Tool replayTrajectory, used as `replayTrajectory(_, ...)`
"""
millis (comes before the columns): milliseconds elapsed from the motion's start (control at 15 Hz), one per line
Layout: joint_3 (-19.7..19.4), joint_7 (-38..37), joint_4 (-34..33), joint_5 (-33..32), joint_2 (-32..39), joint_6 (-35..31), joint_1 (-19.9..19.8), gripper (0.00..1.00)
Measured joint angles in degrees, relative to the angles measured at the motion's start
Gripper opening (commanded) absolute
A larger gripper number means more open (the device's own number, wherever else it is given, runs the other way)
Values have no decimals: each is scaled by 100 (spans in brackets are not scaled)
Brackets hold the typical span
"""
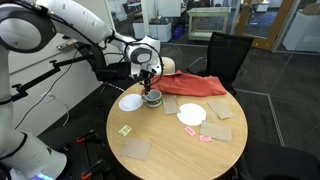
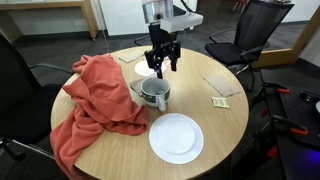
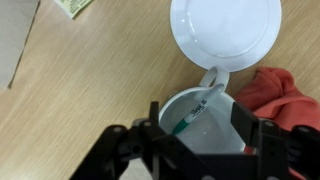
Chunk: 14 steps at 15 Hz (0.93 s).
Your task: Pick up the marker from the cup and put it on the table
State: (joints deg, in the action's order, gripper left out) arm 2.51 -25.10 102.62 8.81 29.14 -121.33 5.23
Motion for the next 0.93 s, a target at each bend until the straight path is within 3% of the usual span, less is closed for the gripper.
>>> replayTrajectory(933,-160,-12,-1190,0,1292,1,115,67)
